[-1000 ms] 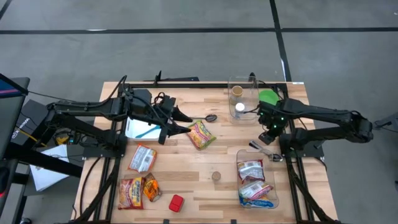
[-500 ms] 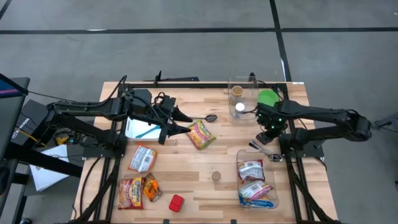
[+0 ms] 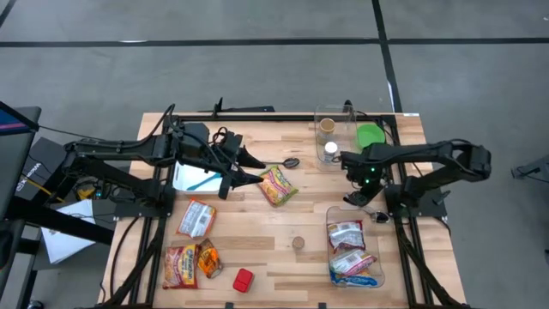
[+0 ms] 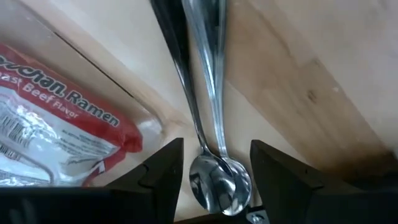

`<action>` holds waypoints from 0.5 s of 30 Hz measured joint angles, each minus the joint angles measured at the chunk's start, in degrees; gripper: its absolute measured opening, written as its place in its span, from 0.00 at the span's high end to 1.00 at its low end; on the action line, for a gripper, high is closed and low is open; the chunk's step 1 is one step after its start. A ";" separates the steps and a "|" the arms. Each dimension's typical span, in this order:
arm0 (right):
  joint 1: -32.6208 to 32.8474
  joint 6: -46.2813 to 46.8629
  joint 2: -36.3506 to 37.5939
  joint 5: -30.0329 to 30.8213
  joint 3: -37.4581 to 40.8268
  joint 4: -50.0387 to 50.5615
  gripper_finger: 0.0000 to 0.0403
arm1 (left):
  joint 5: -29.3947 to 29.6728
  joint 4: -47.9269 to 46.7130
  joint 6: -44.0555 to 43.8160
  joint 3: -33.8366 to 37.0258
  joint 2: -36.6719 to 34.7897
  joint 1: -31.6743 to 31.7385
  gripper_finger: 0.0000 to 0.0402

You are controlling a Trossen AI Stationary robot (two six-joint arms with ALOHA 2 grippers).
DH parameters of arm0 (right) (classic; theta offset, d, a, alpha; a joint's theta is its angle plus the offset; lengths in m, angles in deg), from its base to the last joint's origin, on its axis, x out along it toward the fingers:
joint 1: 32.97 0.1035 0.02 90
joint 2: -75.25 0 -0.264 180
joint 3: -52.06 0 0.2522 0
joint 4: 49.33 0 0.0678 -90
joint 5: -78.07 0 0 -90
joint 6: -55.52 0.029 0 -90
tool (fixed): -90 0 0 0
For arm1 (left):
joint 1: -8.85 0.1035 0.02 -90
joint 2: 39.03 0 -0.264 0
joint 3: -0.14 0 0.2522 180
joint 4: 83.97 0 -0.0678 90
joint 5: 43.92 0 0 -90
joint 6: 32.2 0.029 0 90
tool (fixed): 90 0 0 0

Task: Pick & Place Food Item
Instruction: Put the silver spoon into the white bin

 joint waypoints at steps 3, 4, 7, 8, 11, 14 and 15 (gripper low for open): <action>0.67 -0.14 -2.33 -0.35 -0.02 -1.12 0.56 | 0.00 0.00 0.00 -0.01 0.00 0.00 0.49; 0.93 -0.17 -3.20 -0.34 -0.04 -1.33 0.56 | 0.00 0.00 -0.01 -0.01 0.00 0.00 0.49; 1.42 -0.16 -5.35 -0.36 -0.04 -1.76 0.58 | 0.00 0.00 -0.20 0.00 0.00 0.01 0.49; 1.57 -0.15 -5.88 -0.56 -0.07 -2.06 0.58 | 0.00 -0.02 -0.31 -0.02 0.02 0.00 0.49; 1.89 0.79 -7.24 -0.78 -0.11 -3.33 0.58 | 0.00 -0.02 -0.39 -0.01 0.01 0.02 0.49; 2.13 1.76 -8.28 -0.53 -0.07 -4.71 0.58 | 0.00 -0.03 -0.42 0.00 0.00 0.02 0.49; 2.13 2.16 -8.67 -0.54 -0.08 -4.82 0.58 | 0.00 -0.04 -0.42 -0.02 0.00 0.02 0.49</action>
